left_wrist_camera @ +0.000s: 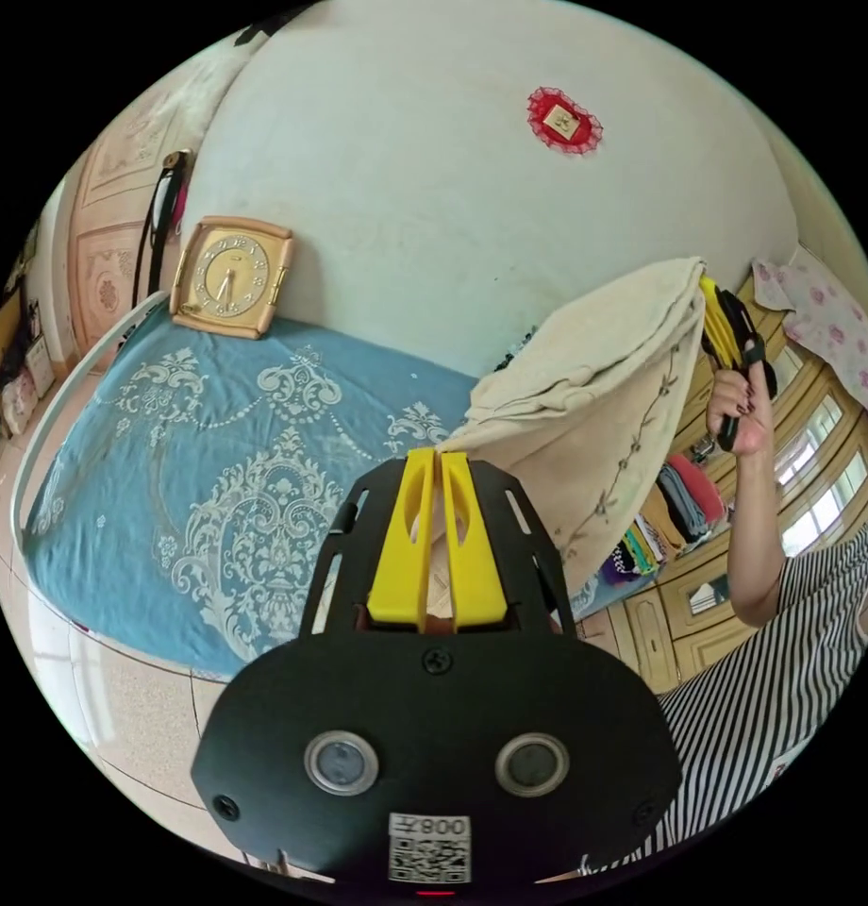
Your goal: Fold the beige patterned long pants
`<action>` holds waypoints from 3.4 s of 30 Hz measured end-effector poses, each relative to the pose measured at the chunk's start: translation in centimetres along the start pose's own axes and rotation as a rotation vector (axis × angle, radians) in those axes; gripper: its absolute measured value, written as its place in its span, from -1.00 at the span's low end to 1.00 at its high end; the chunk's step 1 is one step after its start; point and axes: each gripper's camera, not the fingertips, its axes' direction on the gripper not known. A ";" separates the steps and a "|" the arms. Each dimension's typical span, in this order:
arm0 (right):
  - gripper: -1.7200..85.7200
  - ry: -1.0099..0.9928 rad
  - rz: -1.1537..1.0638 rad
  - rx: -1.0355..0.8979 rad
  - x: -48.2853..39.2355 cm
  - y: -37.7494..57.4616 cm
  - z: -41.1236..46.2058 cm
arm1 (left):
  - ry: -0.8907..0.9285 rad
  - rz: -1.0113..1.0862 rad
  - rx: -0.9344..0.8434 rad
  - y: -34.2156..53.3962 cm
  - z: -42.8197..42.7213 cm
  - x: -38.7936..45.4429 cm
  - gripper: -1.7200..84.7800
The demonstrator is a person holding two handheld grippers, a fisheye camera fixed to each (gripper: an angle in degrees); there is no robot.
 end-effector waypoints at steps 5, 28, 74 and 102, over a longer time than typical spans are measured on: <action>-0.92 -0.028 -0.016 0.024 -1.7 7.5 0.0 | -0.088 0.068 0.082 4.7 -6.1 0.3 -0.94; -0.93 0.160 -0.084 0.092 -2.2 25.3 3.8 | -0.334 0.394 0.045 -5.1 -15.6 6.8 -0.91; -0.90 0.368 0.470 -0.414 48.6 41.9 22.0 | -0.362 0.339 -0.501 20.2 12.7 11.0 -0.93; -0.93 0.307 0.408 -0.283 46.3 51.4 14.5 | -0.256 0.342 -0.490 20.0 15.9 18.1 -0.93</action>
